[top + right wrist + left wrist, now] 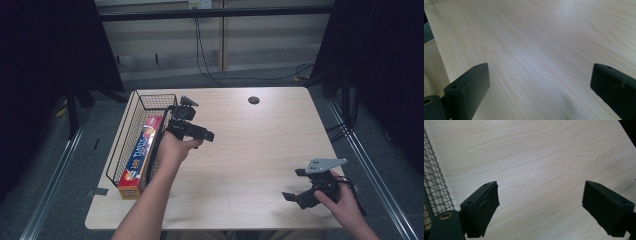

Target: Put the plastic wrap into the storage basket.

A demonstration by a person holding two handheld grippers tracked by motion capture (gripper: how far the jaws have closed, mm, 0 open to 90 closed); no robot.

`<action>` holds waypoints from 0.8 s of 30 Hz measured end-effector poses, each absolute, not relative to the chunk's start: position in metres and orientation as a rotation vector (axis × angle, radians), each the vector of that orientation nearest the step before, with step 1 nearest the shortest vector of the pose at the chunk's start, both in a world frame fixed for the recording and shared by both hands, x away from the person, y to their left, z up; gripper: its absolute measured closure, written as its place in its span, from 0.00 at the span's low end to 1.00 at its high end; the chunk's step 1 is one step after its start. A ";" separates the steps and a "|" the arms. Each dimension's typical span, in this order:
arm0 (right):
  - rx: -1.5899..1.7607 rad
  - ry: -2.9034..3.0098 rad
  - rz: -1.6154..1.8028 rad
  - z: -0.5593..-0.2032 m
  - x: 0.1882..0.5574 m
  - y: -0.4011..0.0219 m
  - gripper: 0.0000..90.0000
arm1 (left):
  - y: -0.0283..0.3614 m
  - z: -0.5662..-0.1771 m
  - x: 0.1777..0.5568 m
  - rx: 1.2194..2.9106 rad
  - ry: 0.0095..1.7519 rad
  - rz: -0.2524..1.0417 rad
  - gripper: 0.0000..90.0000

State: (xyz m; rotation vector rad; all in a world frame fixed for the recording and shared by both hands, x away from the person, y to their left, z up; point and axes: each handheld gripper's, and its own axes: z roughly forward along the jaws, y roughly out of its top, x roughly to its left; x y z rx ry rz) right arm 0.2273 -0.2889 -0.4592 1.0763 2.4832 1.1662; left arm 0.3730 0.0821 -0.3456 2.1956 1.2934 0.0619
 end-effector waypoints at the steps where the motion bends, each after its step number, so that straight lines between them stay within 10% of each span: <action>1: 1.074 2.483 1.166 -0.459 0.227 -0.289 0.03 | 0.080 -0.346 0.373 2.200 1.287 0.060 0.15; 24: 1.081 2.496 1.149 -0.461 0.227 -0.288 0.03 | 0.035 -0.383 0.343 2.283 1.074 0.050 0.13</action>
